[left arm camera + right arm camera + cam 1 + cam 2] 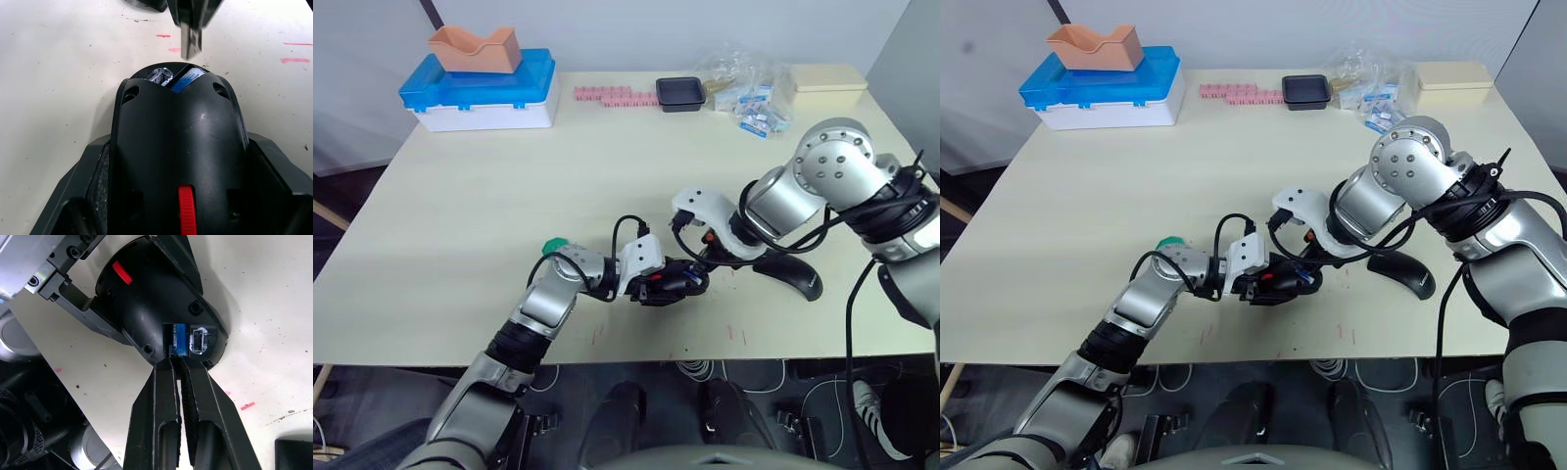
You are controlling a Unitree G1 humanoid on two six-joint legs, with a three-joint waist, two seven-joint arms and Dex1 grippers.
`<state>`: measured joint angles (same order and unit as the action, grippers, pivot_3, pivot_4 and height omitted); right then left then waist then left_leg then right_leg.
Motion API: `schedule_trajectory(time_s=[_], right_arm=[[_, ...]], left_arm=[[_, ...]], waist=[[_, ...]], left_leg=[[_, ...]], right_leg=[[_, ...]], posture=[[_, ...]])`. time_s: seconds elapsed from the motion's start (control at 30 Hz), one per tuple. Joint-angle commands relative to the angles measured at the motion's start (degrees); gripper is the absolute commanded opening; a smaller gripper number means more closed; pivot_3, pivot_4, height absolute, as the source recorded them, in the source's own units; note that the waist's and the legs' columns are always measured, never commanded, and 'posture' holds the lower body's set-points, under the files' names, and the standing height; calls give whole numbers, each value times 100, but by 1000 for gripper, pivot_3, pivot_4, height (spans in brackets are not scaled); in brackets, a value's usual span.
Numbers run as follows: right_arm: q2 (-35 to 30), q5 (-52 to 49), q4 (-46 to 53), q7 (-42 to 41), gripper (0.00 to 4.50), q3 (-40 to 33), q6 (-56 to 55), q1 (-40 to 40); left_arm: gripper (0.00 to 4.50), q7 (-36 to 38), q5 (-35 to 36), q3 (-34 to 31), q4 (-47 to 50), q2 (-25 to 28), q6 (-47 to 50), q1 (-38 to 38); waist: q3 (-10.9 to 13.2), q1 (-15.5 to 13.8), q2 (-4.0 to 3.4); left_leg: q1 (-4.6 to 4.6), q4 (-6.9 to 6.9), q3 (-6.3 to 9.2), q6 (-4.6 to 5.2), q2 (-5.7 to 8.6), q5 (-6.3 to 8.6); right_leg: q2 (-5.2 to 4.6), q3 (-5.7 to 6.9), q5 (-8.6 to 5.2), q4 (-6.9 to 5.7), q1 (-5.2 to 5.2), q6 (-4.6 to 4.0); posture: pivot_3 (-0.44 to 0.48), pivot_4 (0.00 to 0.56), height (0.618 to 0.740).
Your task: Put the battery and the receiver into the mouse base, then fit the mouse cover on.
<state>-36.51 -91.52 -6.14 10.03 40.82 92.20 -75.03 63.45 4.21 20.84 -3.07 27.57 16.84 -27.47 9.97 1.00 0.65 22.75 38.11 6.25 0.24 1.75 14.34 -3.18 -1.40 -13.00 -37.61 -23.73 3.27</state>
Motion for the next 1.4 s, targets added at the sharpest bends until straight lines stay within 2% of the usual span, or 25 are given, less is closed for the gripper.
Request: schedule_trajectory(time_s=[0.03,1.4], right_arm=[[47,-36,-4,35,0,-2,30,-227],[368,1327,104,-723,0,116,30,82]], left_arm=[[2956,13,-126,128,-39,54,36,-10],[2956,-150,-100,107,295,92,364,156]], waist=[[0,4,0],[4,22,-7]], left_leg=[[0,0,0,0,0,0],[0,-6,3,0,0,0]], right_leg=[[0,0,0,0,-1,0],[2,1,-1,0,-5,0]], posture=[[0,150,740],[0,150,740]])
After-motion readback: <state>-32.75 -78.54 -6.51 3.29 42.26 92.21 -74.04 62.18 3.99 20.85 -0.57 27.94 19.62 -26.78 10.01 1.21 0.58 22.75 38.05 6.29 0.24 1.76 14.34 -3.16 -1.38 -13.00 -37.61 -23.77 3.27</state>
